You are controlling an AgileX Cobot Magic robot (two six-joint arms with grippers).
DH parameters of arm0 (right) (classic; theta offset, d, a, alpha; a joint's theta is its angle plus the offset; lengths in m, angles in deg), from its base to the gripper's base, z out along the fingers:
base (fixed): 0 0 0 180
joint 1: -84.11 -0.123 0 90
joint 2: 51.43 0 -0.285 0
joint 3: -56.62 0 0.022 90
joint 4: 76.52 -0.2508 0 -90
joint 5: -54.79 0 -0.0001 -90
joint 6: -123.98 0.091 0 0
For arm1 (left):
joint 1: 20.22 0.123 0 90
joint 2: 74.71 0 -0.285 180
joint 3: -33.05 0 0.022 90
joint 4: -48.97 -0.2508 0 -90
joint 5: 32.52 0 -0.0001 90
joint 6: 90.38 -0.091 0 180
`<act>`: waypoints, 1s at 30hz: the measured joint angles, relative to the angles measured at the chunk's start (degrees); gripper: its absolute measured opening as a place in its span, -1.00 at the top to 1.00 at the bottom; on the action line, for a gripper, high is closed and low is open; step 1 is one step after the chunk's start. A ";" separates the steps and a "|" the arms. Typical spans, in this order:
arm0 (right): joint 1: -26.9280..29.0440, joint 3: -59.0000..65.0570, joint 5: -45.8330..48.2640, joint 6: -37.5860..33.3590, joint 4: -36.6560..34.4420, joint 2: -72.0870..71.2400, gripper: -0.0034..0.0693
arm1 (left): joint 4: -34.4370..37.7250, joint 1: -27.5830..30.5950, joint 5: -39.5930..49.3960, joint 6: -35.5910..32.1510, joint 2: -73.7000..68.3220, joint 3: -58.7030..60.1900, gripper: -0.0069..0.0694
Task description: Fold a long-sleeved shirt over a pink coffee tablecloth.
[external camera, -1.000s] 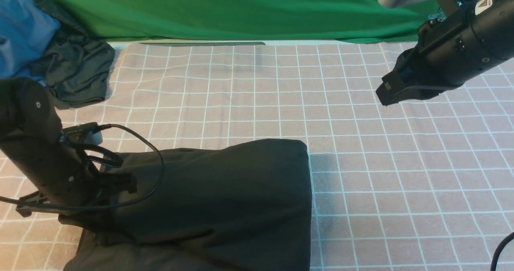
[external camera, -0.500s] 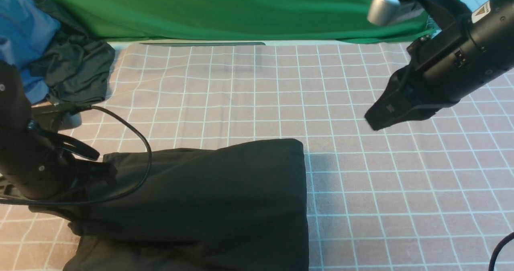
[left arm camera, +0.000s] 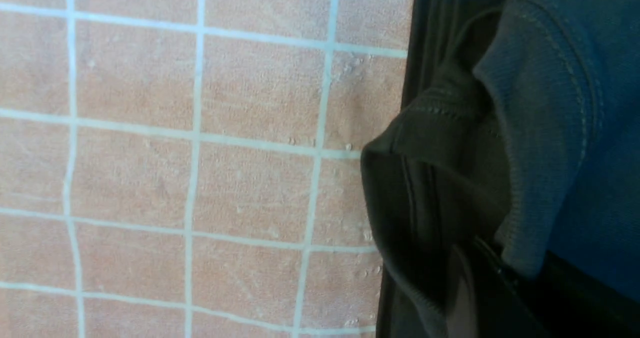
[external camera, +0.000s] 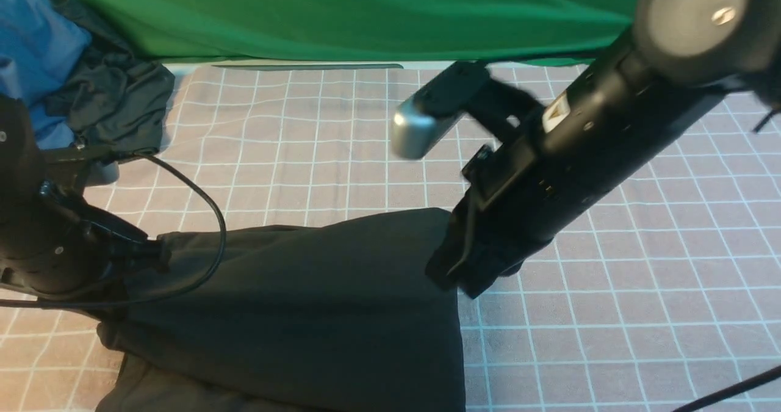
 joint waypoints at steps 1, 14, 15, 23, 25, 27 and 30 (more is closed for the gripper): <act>-0.11 0.00 -0.10 0.00 0.00 0.50 0.80 | -0.05 0.00 0.87 0.15 0.00 0.00 0.68; -0.11 0.00 -3.77 3.36 2.56 1.22 0.78 | -6.09 0.00 2.39 9.94 0.00 -0.82 0.01; -0.11 0.00 -3.79 4.08 3.46 1.22 0.77 | -3.96 0.00 1.96 9.76 0.00 -1.16 -0.01; 0.23 0.00 -7.68 10.46 7.43 1.22 0.72 | 25.52 -1.01 -3.50 -6.37 -0.59 -1.17 0.28; 1.01 0.00 -9.32 12.46 7.75 1.22 0.71 | 26.71 -2.96 -3.76 -7.50 -1.78 -1.17 0.43; 2.85 0.00 -10.25 14.81 8.13 1.32 0.70 | 22.79 -5.23 -3.43 -4.38 -3.88 -1.17 0.58; 5.00 0.00 -10.38 16.48 8.44 1.56 0.68 | 16.67 -6.56 -2.09 1.47 -6.70 -1.17 0.68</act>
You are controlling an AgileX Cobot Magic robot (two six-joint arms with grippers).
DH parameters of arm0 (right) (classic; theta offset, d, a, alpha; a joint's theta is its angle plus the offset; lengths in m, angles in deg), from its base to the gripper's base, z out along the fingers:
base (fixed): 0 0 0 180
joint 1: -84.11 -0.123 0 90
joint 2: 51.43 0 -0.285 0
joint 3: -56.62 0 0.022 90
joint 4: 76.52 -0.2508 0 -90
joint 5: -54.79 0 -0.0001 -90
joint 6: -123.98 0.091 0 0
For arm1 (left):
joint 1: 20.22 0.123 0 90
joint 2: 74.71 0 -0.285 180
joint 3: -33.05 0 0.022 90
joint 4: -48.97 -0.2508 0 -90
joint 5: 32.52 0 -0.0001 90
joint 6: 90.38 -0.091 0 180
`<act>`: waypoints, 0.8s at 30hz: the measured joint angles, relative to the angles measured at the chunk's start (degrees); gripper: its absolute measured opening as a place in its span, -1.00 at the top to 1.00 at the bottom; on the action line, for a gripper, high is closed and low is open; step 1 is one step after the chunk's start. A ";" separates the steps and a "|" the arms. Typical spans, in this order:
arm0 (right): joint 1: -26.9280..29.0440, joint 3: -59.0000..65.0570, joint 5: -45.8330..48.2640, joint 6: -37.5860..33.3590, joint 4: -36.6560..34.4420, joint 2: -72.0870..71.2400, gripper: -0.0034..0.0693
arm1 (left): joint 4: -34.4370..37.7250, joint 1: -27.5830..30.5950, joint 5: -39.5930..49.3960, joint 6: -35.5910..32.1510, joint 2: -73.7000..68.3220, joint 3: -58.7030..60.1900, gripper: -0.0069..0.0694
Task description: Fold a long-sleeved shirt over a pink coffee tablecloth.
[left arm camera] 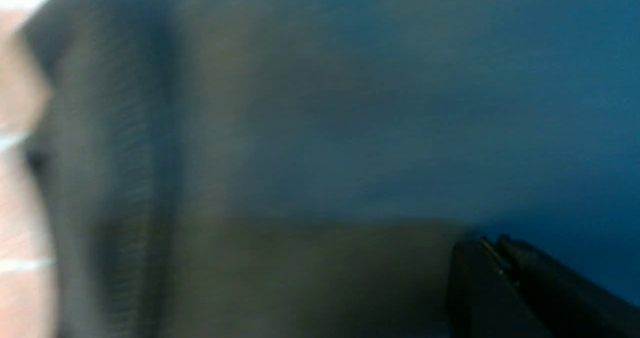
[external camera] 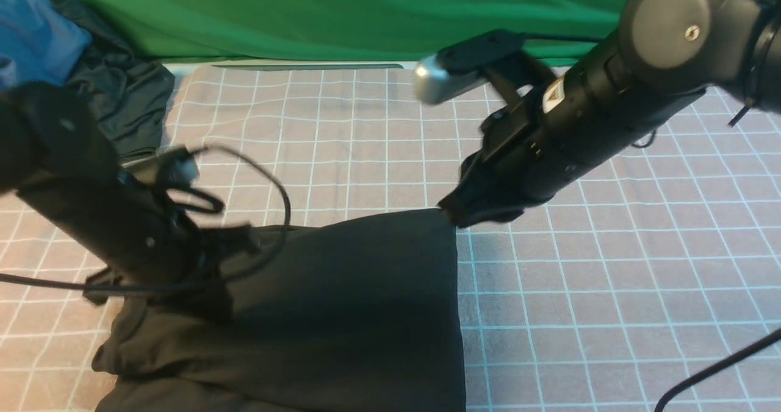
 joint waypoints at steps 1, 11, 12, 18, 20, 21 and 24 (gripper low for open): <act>0.97 0.00 -0.05 0.61 0.04 0.05 0.67 | -2.46 -0.23 1.00 2.39 -0.94 0.00 0.70; 7.19 -0.46 -3.32 5.47 0.43 4.57 0.19 | -7.26 -0.29 1.51 7.74 -2.68 0.12 0.70; 7.21 -1.00 -3.25 5.51 0.43 6.05 0.09 | -7.85 -0.29 1.50 8.56 -2.80 0.12 0.70; 7.21 -5.35 -3.30 5.51 0.24 15.05 -0.31 | -9.52 -0.29 2.24 9.96 -4.15 0.12 0.70; 7.21 -6.41 -3.34 5.51 -0.22 17.04 -0.45 | -9.16 -0.29 1.71 9.96 -4.34 0.18 0.70; 7.21 -6.79 -3.34 5.51 -0.50 17.79 -0.51 | -8.79 -0.29 0.70 9.96 -4.34 0.52 0.70; 7.21 -7.93 -3.26 5.28 -2.52 19.94 -0.70 | -7.84 -0.29 -3.60 9.96 -4.34 2.76 0.70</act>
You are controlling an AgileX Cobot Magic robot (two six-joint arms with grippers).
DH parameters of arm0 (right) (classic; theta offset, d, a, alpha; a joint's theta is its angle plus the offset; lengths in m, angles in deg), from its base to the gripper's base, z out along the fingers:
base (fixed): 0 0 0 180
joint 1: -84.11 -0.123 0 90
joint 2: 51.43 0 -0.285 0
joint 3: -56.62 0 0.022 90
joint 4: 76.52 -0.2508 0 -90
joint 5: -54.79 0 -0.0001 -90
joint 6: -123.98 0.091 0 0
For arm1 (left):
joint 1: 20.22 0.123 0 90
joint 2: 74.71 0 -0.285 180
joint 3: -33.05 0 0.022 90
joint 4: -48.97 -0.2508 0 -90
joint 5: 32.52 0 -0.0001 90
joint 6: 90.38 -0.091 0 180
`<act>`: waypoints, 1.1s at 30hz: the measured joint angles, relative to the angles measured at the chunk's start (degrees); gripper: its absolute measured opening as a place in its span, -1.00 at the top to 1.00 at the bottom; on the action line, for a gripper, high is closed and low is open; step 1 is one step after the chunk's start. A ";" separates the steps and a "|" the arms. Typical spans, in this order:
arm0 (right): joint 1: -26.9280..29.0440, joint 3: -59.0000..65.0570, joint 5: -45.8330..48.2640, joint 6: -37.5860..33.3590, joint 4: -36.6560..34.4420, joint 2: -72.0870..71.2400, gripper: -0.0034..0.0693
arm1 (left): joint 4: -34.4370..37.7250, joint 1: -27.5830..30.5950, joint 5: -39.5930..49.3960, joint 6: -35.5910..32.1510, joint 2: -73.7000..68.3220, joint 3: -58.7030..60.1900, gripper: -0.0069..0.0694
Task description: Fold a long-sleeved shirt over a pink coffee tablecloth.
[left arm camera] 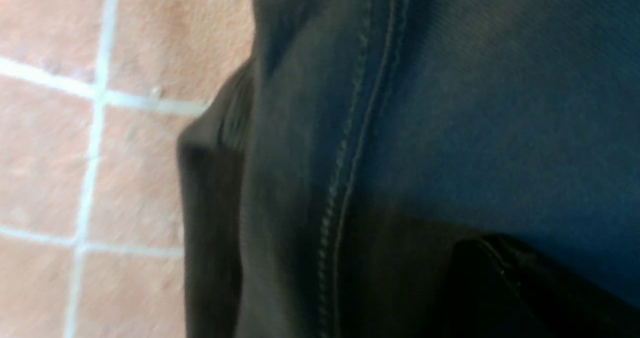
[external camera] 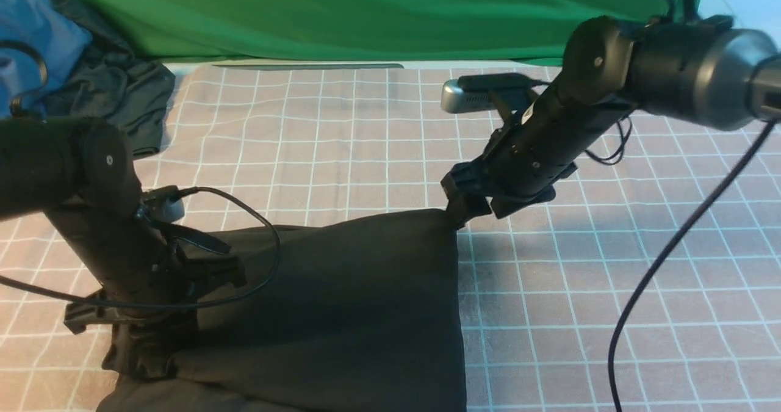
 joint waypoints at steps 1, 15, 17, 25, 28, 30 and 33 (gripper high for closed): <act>0.00 -0.13 0.00 -0.58 -0.74 0.39 -0.73 | 0.08 0.00 -0.72 0.00 0.00 0.73 0.70; -0.80 -0.26 -1.45 -5.26 -7.67 4.47 -0.77 | 0.38 0.00 -5.59 0.00 7.17 1.05 0.70; -0.80 -0.26 -1.85 -5.66 -8.33 5.26 -0.75 | 0.57 0.00 -5.53 0.00 10.60 0.79 0.70; -0.91 -0.26 -3.85 -9.64 -10.18 5.50 0.22 | 0.56 0.00 -4.74 0.07 22.12 0.75 0.70; -0.91 -0.26 -5.25 -11.85 -10.30 5.50 0.61 | 0.56 0.00 -4.67 0.08 24.52 0.75 0.70; -0.72 -0.26 -7.05 -12.76 -10.36 5.54 0.61 | 0.56 0.00 -4.40 0.08 25.84 0.75 0.70; 0.57 -0.26 -9.42 -13.03 -10.68 5.54 0.61 | 0.56 0.00 -3.50 0.08 26.72 0.75 0.70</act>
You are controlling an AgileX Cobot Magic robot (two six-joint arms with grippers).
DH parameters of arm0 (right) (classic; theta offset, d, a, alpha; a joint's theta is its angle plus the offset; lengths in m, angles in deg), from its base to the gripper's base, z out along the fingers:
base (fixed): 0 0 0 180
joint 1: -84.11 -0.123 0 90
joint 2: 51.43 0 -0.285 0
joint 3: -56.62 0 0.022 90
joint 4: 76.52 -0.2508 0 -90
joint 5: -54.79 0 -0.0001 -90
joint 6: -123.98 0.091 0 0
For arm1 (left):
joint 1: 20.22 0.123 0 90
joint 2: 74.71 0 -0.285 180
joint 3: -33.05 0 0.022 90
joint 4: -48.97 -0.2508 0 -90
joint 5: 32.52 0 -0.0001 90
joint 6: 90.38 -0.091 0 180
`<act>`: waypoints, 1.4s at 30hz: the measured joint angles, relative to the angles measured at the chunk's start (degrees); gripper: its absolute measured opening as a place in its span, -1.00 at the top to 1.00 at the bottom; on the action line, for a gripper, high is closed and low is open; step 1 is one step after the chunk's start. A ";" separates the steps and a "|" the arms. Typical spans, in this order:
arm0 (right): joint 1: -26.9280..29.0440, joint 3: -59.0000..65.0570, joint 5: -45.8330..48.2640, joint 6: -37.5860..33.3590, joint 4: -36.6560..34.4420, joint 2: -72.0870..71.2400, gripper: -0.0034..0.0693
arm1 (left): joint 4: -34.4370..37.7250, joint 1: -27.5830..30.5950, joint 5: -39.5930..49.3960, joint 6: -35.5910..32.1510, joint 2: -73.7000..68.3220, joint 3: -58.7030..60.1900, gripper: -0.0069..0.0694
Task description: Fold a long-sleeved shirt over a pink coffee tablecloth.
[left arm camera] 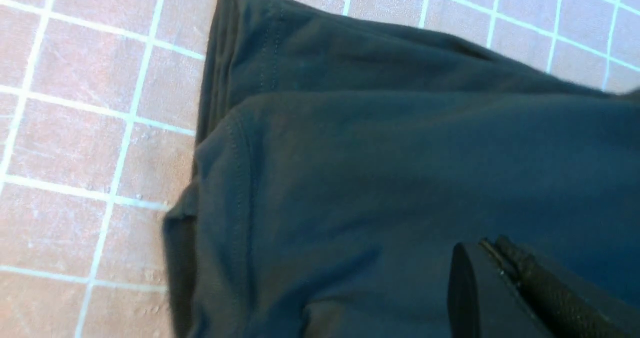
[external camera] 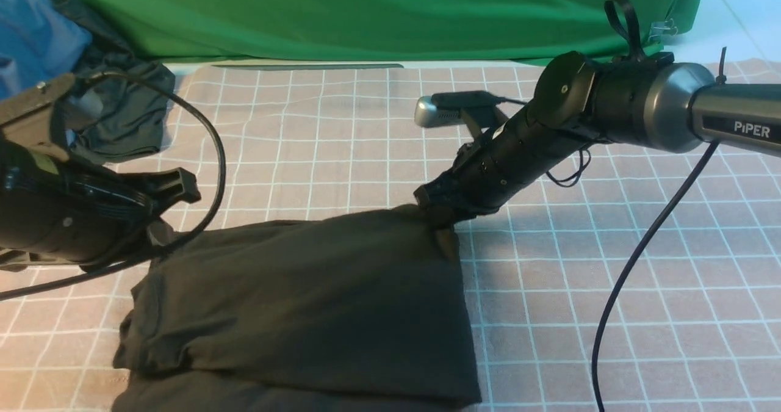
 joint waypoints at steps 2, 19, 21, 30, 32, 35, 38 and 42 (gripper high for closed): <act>2.02 0.00 -1.13 -0.02 0.00 0.00 0.61 | 0.20 0.00 0.98 0.00 0.29 0.00 0.70; 15.10 0.00 -6.80 1.51 0.37 0.18 0.60 | 1.89 0.00 2.18 0.13 0.29 0.00 0.70; 15.55 0.00 -7.28 1.90 0.43 0.29 0.51 | 3.04 0.00 2.49 -0.02 0.29 0.00 0.70; 15.75 0.00 -2.44 4.32 7.36 -4.61 -0.38 | 5.98 0.00 5.26 -4.44 0.33 0.00 0.70; 15.75 0.00 1.00 5.81 12.64 -9.75 -0.15 | 5.75 0.00 5.87 -4.68 0.33 0.00 0.70; 15.81 0.00 5.44 6.38 18.05 -18.33 0.36 | 5.87 0.00 5.81 -4.76 0.33 0.00 0.70; 15.91 0.00 9.50 6.59 20.85 -26.59 0.75 | 7.75 0.00 4.51 -5.85 0.33 0.00 0.70; 15.91 0.00 13.24 7.43 21.42 -36.79 0.81 | 14.47 0.00 2.90 -12.44 -1.77 -0.08 0.70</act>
